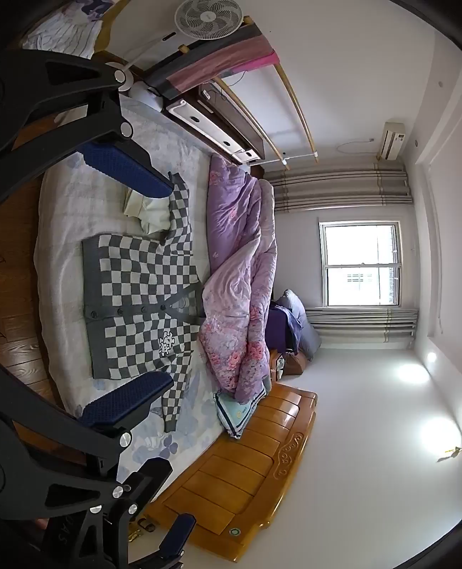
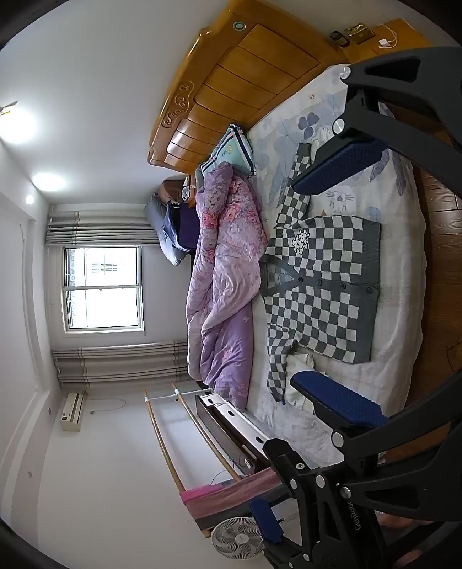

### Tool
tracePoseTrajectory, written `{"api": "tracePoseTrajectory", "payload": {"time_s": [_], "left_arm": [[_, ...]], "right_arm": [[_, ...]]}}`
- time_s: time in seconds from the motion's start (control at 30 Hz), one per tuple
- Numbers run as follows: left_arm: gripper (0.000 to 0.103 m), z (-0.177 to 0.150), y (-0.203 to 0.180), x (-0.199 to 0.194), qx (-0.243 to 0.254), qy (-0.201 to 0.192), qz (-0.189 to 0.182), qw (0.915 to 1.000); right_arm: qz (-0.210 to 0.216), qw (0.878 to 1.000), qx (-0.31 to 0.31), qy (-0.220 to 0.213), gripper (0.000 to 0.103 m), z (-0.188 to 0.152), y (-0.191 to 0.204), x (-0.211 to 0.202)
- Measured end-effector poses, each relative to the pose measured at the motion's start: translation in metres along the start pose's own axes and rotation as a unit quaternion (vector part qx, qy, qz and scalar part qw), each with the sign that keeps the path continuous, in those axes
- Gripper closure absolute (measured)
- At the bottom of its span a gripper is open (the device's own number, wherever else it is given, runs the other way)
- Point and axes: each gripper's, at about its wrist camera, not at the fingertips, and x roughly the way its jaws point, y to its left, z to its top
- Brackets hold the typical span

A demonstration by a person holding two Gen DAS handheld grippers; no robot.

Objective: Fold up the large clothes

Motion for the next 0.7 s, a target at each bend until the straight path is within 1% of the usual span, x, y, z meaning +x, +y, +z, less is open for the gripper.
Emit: {"api": "tracePoseTrajectory", "payload": {"time_s": [0.7], "left_arm": [[0.005,0.0,-0.0004,0.0002,0.005,0.0,0.003,1.0]], "right_arm": [[0.001,1.0,0.002,0.002,0.007,0.0,-0.0002,0.0004]]}}
